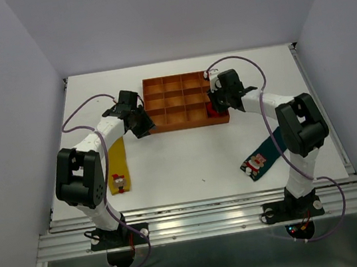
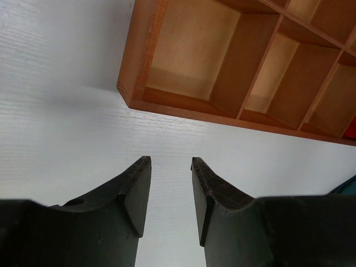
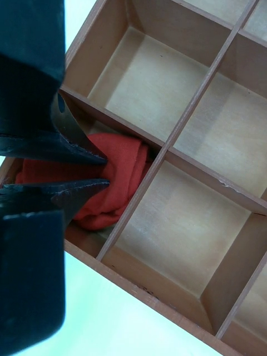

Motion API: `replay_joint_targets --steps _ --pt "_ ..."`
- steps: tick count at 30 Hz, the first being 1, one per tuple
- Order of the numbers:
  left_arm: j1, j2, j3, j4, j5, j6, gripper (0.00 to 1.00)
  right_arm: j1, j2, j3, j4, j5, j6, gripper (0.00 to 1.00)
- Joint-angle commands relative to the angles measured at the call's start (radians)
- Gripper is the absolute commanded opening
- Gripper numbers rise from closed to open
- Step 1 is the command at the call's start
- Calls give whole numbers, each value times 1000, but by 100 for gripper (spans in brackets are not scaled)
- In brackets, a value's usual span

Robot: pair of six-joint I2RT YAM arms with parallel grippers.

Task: Roll the socks
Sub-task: Place the sock in the storage box.

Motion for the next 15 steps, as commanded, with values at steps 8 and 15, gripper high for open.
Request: replay_joint_targets --steps 8,15 --pt "2 -25 27 -7 0 16 46 -3 -62 21 -6 43 37 31" --pt "2 -107 33 -7 6 19 47 -3 -297 30 -32 129 126 91"
